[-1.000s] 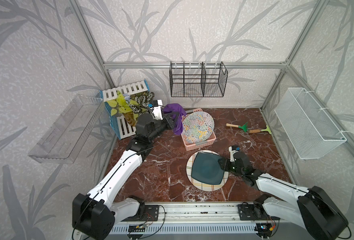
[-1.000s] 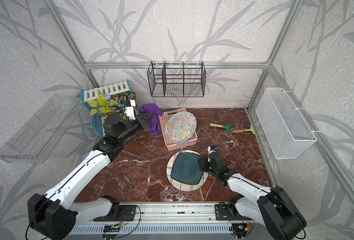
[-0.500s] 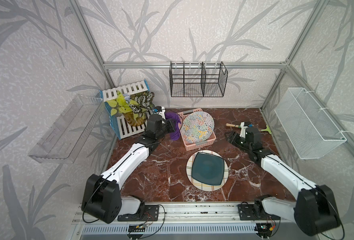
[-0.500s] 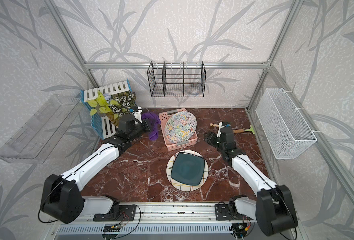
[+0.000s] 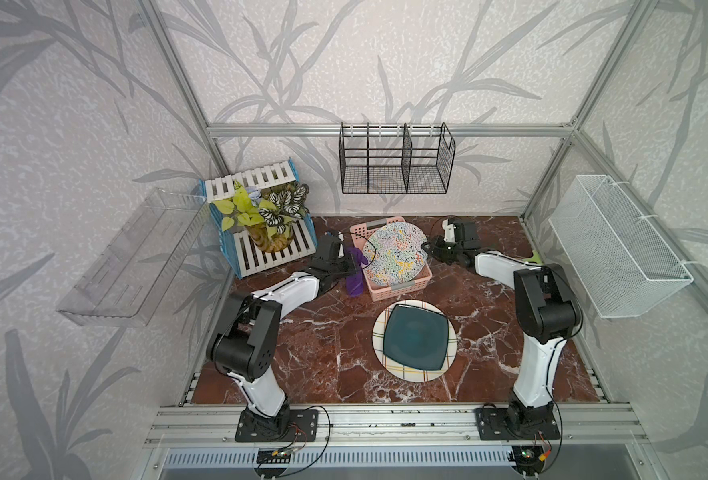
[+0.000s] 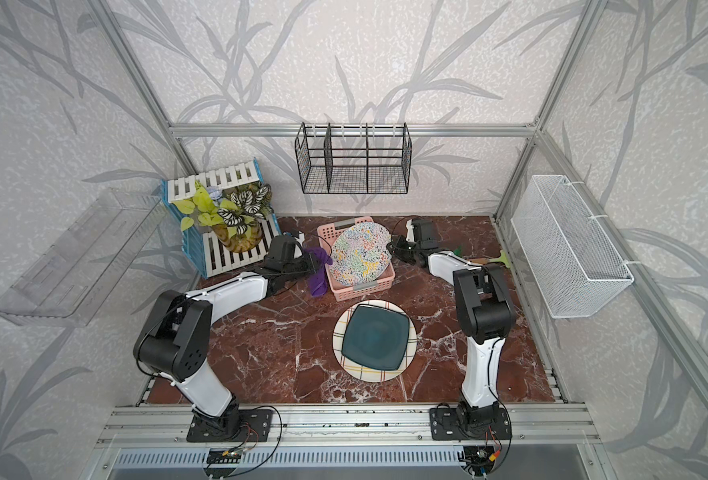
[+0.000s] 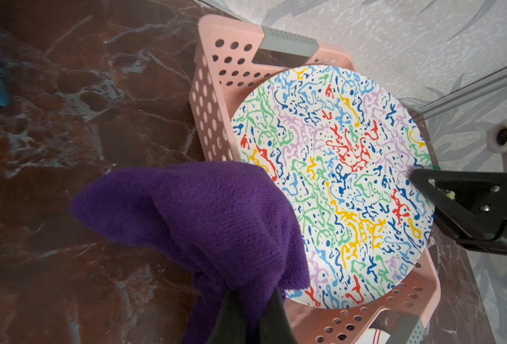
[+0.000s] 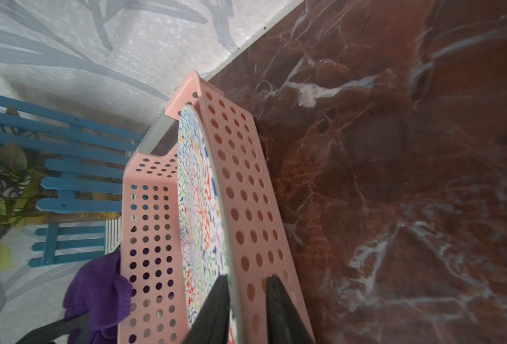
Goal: Wipe the wet plate dry
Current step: Pick up the plate from the bin.
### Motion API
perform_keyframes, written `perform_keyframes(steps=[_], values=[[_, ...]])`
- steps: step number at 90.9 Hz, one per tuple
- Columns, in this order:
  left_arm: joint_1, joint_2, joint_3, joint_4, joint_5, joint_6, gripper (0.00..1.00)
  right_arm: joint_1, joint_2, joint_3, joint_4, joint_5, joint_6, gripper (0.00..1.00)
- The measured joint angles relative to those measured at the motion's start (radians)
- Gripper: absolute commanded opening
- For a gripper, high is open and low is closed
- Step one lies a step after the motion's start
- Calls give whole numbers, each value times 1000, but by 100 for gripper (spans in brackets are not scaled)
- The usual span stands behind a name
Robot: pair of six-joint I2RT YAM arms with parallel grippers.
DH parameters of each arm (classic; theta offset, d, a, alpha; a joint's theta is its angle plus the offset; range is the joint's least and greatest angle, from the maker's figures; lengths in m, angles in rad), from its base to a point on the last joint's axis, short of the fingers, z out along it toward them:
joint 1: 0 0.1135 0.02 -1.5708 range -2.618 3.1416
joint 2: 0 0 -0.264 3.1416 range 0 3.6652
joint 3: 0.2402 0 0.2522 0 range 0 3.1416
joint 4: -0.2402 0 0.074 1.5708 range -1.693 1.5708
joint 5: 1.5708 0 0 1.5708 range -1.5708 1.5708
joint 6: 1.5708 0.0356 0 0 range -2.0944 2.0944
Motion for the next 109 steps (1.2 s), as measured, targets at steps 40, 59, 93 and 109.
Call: perform_keyframes(steps=[40, 59, 93, 109], values=[[0, 17, 0, 71, 80, 8, 0, 47, -26, 18, 10, -57, 6, 33], [0, 16, -1, 77, 92, 7, 0, 108, 30, 49, 26, -43, 29, 10], [0, -277, -19, 53, 141, -19, 0, 110, -113, -69, 52, -43, 74, 0], [-87, -311, 122, 36, 131, 8, 0, 142, -298, -195, 199, -40, 219, 0]])
